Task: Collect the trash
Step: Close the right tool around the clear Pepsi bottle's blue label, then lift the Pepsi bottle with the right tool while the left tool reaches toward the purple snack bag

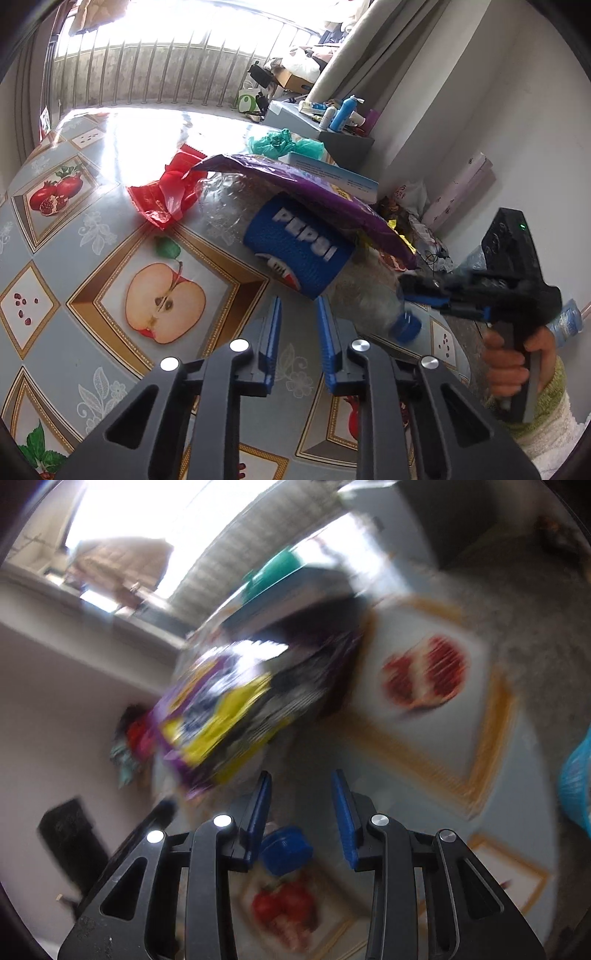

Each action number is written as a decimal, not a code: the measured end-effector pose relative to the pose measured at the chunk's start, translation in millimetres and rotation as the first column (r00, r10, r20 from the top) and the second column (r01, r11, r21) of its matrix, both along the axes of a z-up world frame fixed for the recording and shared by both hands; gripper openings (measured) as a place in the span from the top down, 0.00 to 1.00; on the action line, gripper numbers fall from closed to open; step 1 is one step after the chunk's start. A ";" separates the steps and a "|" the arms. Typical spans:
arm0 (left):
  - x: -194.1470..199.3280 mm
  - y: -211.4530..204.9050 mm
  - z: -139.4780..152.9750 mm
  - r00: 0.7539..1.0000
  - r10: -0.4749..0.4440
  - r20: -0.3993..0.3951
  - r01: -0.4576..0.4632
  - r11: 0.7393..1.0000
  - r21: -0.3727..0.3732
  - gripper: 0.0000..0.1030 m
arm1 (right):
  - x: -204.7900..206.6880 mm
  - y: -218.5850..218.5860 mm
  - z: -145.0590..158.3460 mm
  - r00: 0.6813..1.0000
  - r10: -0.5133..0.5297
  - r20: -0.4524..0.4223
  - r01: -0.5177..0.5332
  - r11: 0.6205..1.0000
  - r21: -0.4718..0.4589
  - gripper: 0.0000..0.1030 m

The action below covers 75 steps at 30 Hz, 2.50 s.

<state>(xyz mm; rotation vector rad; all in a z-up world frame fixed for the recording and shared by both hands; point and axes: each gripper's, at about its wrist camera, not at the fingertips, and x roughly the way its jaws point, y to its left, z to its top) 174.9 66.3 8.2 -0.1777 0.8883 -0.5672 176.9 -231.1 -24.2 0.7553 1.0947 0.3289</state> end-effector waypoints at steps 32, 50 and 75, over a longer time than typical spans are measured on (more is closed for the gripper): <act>-9.9 16.6 -17.3 0.991 0.009 -0.135 -0.015 0.999 -0.045 0.96 | 27.8 72.8 0.4 0.968 0.250 -0.006 -0.244 0.949 0.198 0.42; -99.5 -76.1 -1.3 0.932 -0.336 -0.136 0.330 0.942 -0.062 0.95 | -80.8 17.3 5.2 0.992 0.065 -0.111 -0.035 0.967 0.254 0.43; -97.2 -54.4 27.2 0.952 -0.300 0.058 0.298 0.953 0.051 0.92 | -25.6 88.9 16.9 0.996 0.066 -0.054 -0.073 0.988 -0.134 0.45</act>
